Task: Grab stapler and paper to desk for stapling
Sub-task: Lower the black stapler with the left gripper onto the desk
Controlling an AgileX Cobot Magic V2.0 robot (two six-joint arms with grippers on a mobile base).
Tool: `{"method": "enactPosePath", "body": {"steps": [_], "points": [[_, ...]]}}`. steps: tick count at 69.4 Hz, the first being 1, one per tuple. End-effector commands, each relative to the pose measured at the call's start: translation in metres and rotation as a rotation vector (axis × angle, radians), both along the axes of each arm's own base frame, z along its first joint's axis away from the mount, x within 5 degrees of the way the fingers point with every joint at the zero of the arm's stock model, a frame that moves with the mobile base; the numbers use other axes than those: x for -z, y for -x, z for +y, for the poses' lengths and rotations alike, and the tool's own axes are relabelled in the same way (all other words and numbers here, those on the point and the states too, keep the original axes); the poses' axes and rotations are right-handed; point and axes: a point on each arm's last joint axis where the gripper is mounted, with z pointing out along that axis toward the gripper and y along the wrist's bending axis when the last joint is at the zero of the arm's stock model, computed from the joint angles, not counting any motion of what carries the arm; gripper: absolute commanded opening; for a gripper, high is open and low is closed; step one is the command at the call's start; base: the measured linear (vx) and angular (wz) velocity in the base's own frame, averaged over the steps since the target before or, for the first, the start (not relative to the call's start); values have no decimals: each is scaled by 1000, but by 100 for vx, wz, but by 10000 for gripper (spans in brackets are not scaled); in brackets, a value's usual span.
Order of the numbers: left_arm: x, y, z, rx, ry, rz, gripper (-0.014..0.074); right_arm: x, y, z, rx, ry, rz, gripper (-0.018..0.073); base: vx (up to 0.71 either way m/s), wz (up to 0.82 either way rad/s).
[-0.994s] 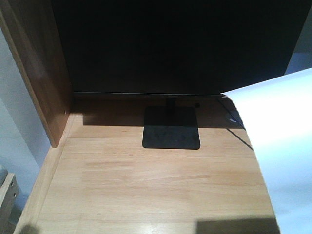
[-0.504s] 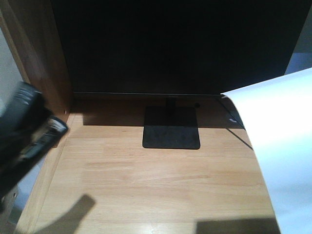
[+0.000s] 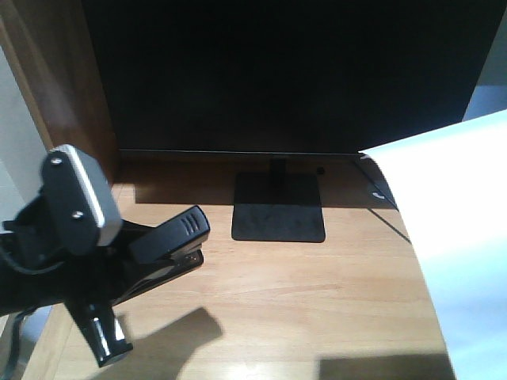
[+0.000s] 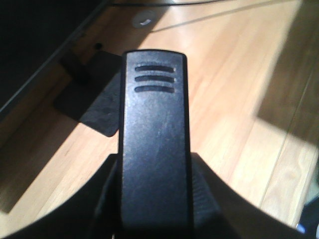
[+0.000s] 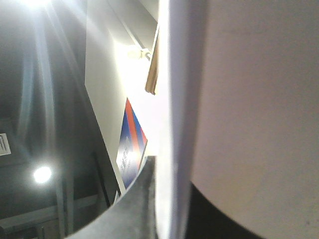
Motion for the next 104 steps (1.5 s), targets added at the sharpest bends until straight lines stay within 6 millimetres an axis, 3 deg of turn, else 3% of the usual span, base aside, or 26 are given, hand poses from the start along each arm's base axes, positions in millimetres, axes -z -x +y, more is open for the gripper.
{"method": "enactPosePath", "body": {"steps": [1, 17, 41, 69, 83, 104], "points": [[-10, -16, -4, -15, 43, -92, -6, -10, 3, -1, 2, -11, -47, -8, 0, 0], [20, -37, -10, 91, -35, -16, -6, -10, 3, -1, 2, -11, -47, -8, 0, 0], [59, -56, -17, 459, -70, -52, -6, -10, 3, -1, 2, -11, -47, -8, 0, 0], [104, -94, -29, 449, 0, 147, -6, -10, 3, -1, 2, -11, -48, -8, 0, 0], [111, -111, -37, 479, 20, 171, -6, -10, 3, -1, 2, -11, -48, -8, 0, 0], [132, -120, -40, 456, 24, 230, -6, -10, 3, -1, 2, -11, -48, -8, 0, 0]]}}
